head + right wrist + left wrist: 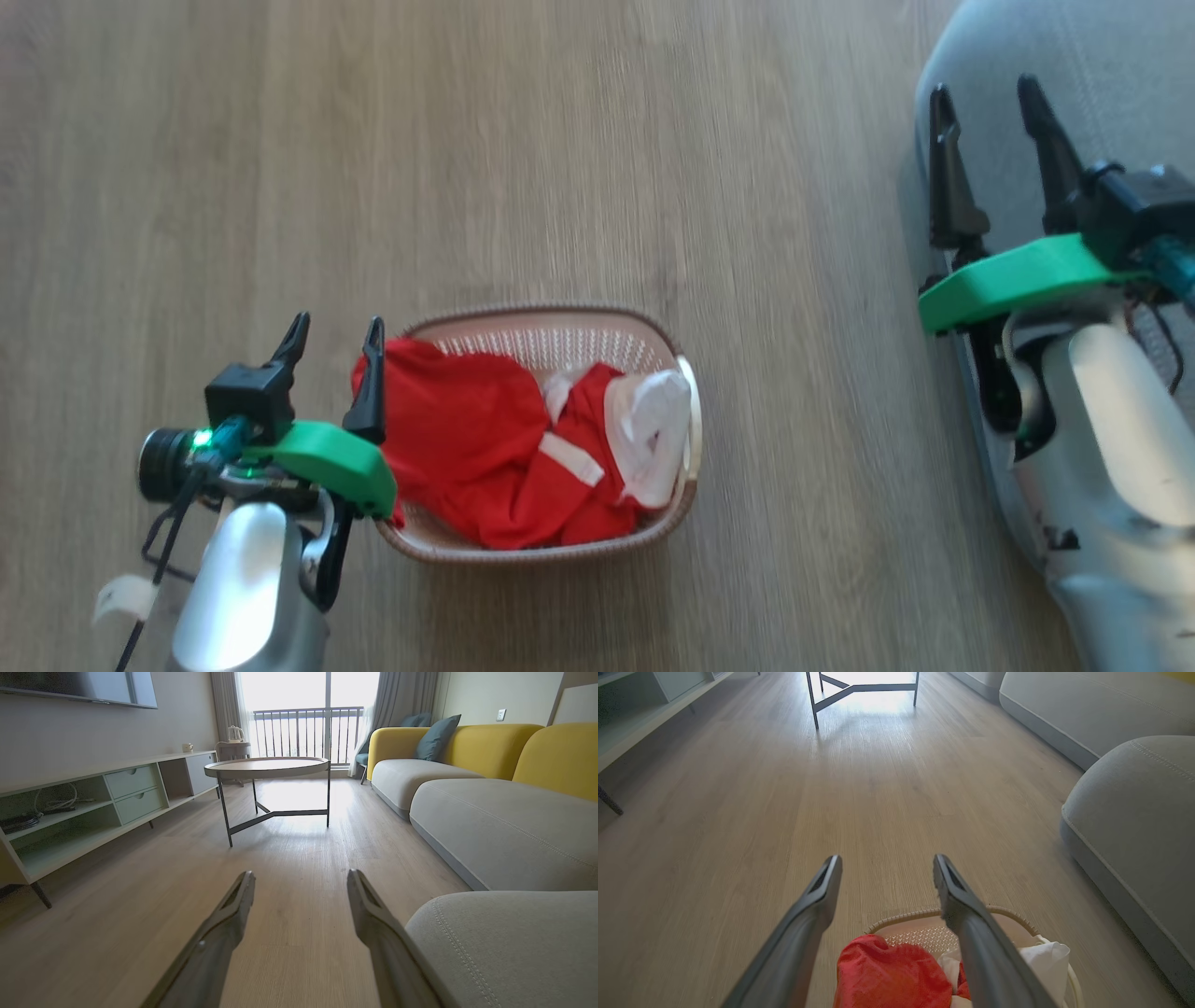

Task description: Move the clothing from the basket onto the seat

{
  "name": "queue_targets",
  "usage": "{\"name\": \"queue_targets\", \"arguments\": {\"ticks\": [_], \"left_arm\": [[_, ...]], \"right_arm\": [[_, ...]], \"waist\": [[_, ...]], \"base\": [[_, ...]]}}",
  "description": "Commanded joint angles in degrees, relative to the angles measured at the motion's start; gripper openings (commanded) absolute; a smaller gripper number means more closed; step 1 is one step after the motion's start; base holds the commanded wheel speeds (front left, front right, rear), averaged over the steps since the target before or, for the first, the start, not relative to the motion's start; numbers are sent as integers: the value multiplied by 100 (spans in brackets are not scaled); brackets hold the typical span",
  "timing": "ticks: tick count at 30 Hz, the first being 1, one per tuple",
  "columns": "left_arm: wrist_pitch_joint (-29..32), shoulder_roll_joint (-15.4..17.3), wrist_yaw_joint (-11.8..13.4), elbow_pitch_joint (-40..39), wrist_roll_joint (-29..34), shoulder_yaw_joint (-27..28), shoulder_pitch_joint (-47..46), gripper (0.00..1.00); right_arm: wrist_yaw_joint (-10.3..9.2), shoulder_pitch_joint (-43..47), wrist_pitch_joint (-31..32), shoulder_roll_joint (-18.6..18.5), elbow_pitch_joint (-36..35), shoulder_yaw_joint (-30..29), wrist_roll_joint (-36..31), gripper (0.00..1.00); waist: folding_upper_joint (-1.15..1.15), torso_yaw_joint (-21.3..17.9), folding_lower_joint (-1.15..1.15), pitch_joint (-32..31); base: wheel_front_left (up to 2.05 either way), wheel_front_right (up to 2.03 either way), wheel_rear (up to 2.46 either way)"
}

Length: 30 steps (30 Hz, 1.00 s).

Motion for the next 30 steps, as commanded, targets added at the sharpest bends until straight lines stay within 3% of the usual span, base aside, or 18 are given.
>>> {"name": "queue_targets", "arguments": {"ticks": [1,11,20,30], "left_arm": [[-46,67,31,-126,-21,139,-204,100],[-46,66,139,740,14,-253,-770,100],[-46,167,104,2061,633,-904,-1528,100],[-46,441,394,3564,1504,-1771,-2473,100]], "right_arm": [[41,-143,-44,-67,-200,98,-1,100],[41,-500,-44,-164,-400,153,7,100],[41,-621,-44,-121,-470,100,42,100],[41,-758,-44,-3,-594,55,66,100]], "waist": [[0,-100,-1,351],[0,-259,-1,1210],[0,-399,-1,1762],[0,-619,-1,2465]], "base": [[0,0,0],[0,0,0],[0,0,0],[0,0,0]]}}
